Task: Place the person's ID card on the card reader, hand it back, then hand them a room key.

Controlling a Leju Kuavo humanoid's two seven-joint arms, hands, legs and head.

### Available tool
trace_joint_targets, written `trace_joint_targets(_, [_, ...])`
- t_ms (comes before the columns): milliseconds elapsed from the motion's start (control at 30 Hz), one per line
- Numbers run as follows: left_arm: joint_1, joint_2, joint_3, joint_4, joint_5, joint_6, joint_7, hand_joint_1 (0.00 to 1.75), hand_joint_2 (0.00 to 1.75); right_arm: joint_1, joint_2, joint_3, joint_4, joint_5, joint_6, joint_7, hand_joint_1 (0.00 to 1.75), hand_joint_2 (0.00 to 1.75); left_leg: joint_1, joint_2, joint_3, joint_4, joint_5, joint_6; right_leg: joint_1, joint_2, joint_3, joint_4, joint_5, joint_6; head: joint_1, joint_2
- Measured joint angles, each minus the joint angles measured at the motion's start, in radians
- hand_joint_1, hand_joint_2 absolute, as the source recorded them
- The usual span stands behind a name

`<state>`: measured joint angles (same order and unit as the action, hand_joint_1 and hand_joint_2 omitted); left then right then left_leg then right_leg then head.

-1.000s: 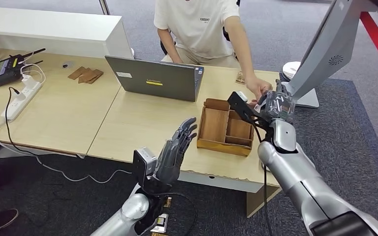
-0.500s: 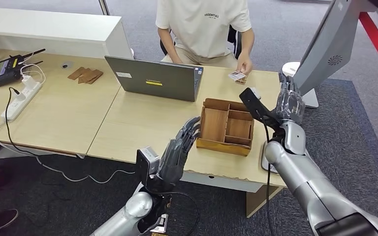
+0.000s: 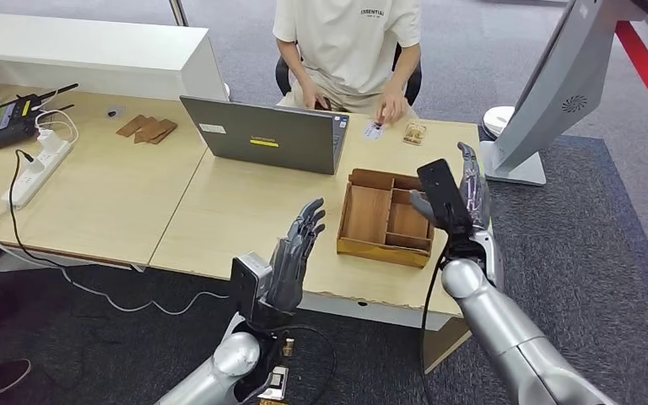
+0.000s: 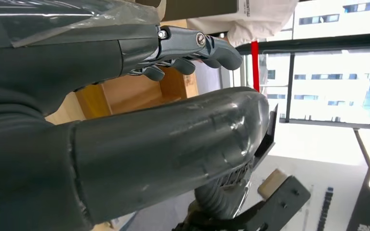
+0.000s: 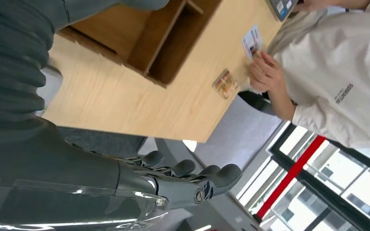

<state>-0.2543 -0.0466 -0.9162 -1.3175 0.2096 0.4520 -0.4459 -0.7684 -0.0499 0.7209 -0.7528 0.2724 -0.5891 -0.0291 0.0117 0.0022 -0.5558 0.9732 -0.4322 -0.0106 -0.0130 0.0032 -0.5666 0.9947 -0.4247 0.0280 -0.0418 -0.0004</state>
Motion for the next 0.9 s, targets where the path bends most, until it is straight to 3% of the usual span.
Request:
trace_joint_targets(400, [0.027,0.030,0.022,-0.033,-0.012,0.033,0.018,0.00,0.00,0.180,-0.061,0.024,-0.176,0.073,0.090,0.053,0.00,1.75,0.000,0.000,0.000,0.000,0.000,0.000,0.000,0.000,0.000,0.000,0.000,0.000,0.000,0.000])
trace_joint_targets(733, [0.027,0.032,0.021,-0.035,-0.006,-0.006,0.024,0.00,0.00,0.227,-0.078,0.043,-0.191,0.382,0.070,0.147,0.00,1.75,0.000,0.000,0.000,0.000,0.000,0.000,0.000,0.000,0.000,0.000,0.000,0.000,0.000,0.000])
trace_joint_targets(900, [0.023,0.032,0.020,-0.035,0.001,-0.010,0.023,0.00,0.00,0.240,-0.077,0.053,-0.187,0.427,0.066,0.156,0.00,1.75,0.000,0.000,0.000,0.000,0.000,0.000,0.000,0.000,0.000,0.000,0.000,0.000,0.000,0.000])
